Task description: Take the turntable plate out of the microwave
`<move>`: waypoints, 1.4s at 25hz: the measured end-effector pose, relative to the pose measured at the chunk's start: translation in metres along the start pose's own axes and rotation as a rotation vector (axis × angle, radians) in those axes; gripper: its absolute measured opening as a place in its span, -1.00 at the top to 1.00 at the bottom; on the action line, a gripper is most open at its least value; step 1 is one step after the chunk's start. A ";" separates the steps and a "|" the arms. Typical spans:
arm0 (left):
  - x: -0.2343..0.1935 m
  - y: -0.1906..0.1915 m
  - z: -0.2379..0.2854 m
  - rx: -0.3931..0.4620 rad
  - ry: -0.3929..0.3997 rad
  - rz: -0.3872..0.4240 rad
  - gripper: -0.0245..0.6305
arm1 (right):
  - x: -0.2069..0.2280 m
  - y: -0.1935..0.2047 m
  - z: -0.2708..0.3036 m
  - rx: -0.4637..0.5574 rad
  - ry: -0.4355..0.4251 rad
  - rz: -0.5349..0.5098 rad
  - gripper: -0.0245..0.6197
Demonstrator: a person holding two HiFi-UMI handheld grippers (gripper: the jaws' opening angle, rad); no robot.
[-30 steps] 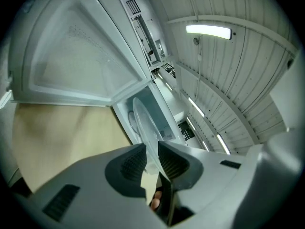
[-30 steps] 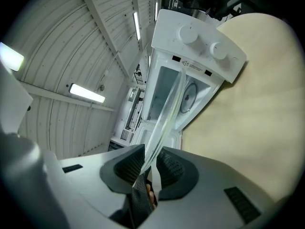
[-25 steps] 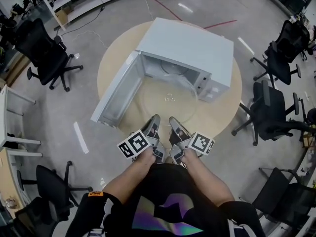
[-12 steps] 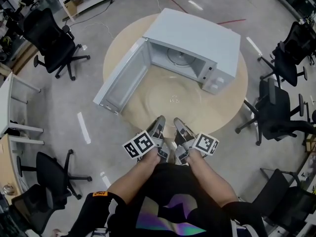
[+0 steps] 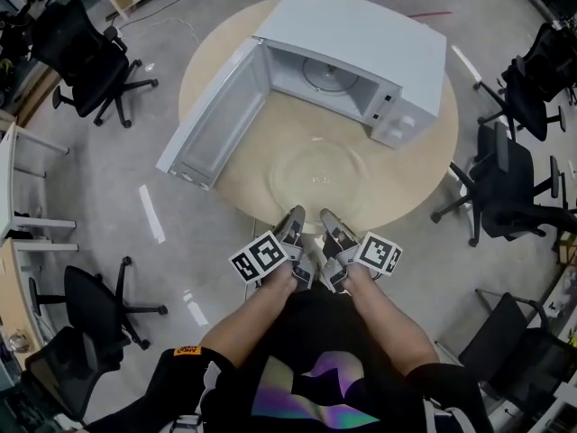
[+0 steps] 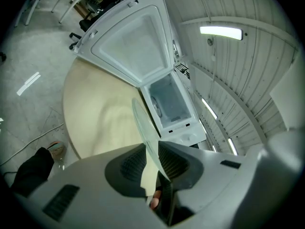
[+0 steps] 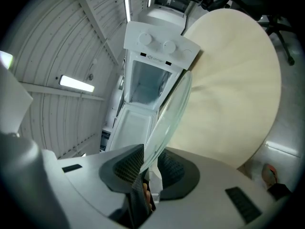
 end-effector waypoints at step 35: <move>-0.038 -0.005 0.027 -0.022 -0.084 -0.194 0.67 | 0.045 0.002 0.022 -0.168 0.067 0.185 0.64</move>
Point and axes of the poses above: the fingertips, and each gripper's own axes: z forward along the fingers, x to its right, y out of its underside, the point moved 7 cm from there along -z, backward along the fingers, and after that the axes turned 13 degrees about -x, right-handed, at the moved point
